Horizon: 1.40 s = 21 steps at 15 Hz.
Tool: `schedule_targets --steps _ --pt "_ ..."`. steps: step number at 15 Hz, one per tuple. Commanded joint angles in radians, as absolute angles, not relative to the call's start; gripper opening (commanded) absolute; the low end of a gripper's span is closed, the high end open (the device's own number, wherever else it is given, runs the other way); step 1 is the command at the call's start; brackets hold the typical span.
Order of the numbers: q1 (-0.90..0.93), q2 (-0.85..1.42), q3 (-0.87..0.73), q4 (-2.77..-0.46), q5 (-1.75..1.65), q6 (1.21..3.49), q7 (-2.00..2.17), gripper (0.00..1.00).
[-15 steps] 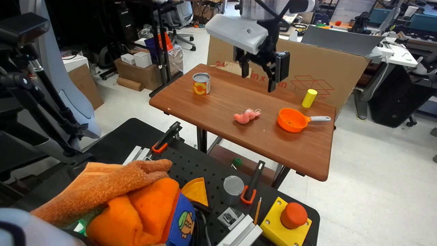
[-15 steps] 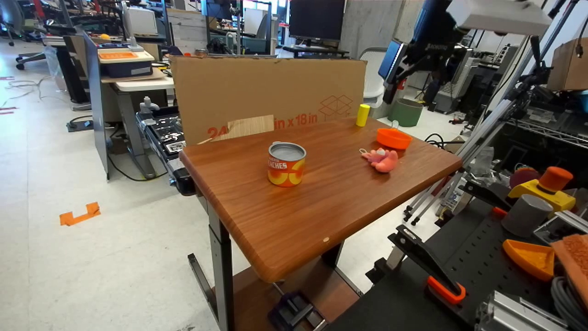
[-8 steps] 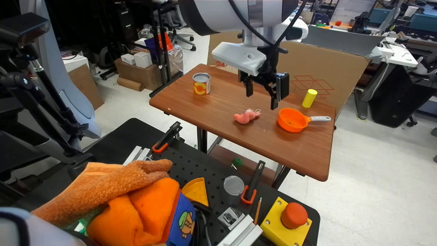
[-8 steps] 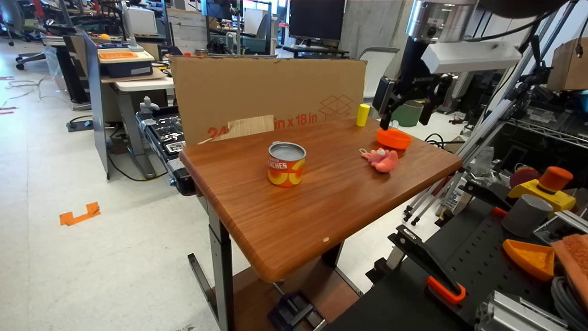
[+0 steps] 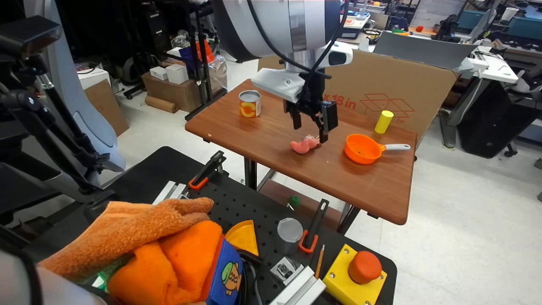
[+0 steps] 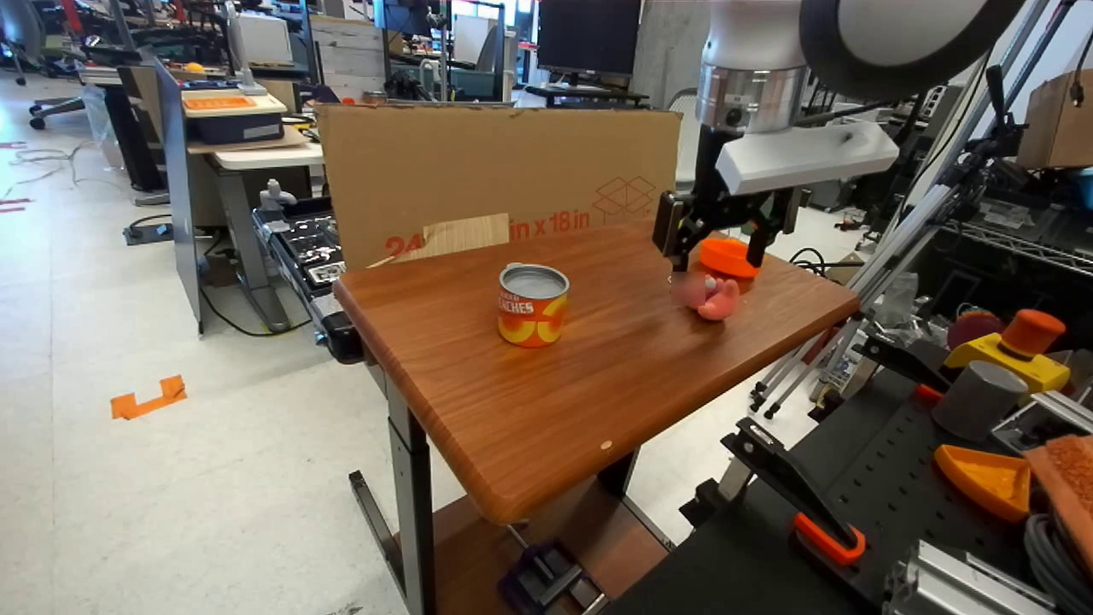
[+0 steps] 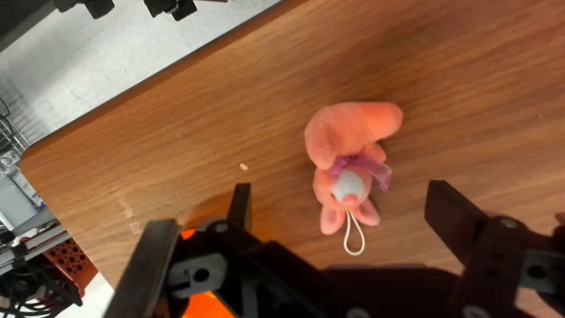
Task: Put the plush toy on the orange pan.
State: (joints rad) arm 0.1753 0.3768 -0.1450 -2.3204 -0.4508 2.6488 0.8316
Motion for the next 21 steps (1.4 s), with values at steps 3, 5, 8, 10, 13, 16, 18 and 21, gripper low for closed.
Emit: schedule_targets --steps 3,5,8,10,13,16,18,21 --pt "0.281 0.475 -0.206 -2.256 -0.495 2.558 0.943 1.0" --pt "0.296 0.493 -0.206 -2.244 -0.491 2.536 0.96 0.75" --pt "0.304 0.496 -0.197 -2.224 -0.479 2.522 0.965 0.6" --pt "0.309 0.496 -0.198 -2.212 -0.483 2.514 0.978 0.46" --pt "0.307 0.493 -0.196 -2.2 -0.477 2.502 0.996 0.27" --pt "0.295 0.481 -0.188 -2.193 -0.459 2.484 1.003 0.07" --pt "0.278 0.455 -0.17 -2.2 -0.432 2.473 0.985 0.05" --pt "0.254 0.402 -0.15 -2.231 -0.398 2.483 0.945 0.06"
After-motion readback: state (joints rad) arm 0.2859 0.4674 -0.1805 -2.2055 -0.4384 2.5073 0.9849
